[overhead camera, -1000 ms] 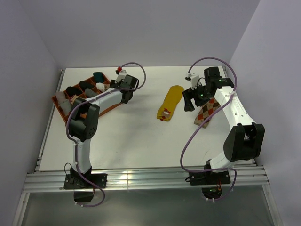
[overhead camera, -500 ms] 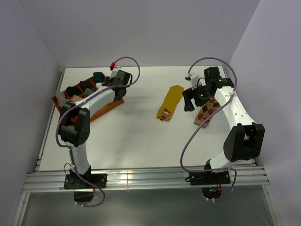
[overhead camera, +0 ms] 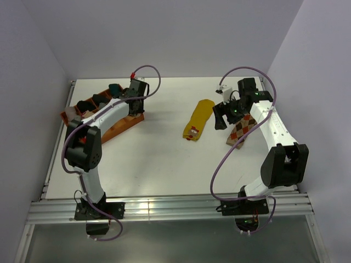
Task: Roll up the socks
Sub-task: Place the sock in the storage box.
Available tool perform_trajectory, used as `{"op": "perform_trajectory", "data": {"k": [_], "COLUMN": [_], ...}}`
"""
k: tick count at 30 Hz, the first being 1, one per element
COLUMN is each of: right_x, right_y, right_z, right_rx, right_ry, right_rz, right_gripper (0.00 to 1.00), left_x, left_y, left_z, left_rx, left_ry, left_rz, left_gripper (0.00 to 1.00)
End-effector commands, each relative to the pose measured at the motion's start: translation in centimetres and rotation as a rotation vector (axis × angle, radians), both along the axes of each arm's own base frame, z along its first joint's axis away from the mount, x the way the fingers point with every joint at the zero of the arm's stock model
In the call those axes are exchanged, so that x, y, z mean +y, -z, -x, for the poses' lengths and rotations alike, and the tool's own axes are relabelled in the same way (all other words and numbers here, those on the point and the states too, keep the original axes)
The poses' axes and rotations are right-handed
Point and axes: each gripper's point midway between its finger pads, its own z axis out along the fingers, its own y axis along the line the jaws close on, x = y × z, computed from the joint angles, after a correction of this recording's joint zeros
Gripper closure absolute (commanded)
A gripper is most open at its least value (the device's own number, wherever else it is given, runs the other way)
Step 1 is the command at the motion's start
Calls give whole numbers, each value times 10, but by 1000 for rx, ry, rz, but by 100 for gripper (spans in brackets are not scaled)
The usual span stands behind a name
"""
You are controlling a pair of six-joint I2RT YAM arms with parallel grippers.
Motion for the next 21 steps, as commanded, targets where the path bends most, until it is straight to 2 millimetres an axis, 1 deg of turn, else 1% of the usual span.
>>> {"op": "perform_trajectory", "data": {"k": [1,3,4,5,6,9,11,12,13,14,17,19,21], "right_x": [0,0,0,1,1,0,0,1,1,1,1,2,2], "right_y": [-4,-3,-2,-3,-2,-2,-1,0,0,1,0,0,0], "right_z": [0,0,0,0,1,1,2,2,2,2,2,2,2], "right_rx": [-23,-19,-19,-21,-16,-18,-14,-15,-12,-10,-10,-9,-10], "right_ry": [-8,-11,-11,-13,-12,-14,-16,-17,-17,-17,-16,-16,-19], "right_rz": [-7,-7,-7,-8,-9,-9,-9,-10,-9,-9,-11,-13,-14], "right_gripper": [12,12,12,12,12,12,12,12,12,12,12,12,12], "left_x": [-6,-5,5,7,16,31,36,43,47,50,62,68,72], "left_y": [-14,-4,0,3,5,4,2,3,1,3,0,-6,-3], "left_z": [-9,-11,-15,-15,-18,-21,-20,-20,-20,-16,-11,-10,-6], "left_rx": [-13,18,26,37,41,37,35,38,38,56,57,40,61], "left_ry": [33,35,12,10,-13,-47,-60,-77,-91,-100,-139,-168,-185], "left_rz": [153,207,223,242,243,218,194,162,142,118,38,-21,-78], "left_gripper": [100,100,100,100,100,100,100,100,100,100,100,100,100]}}
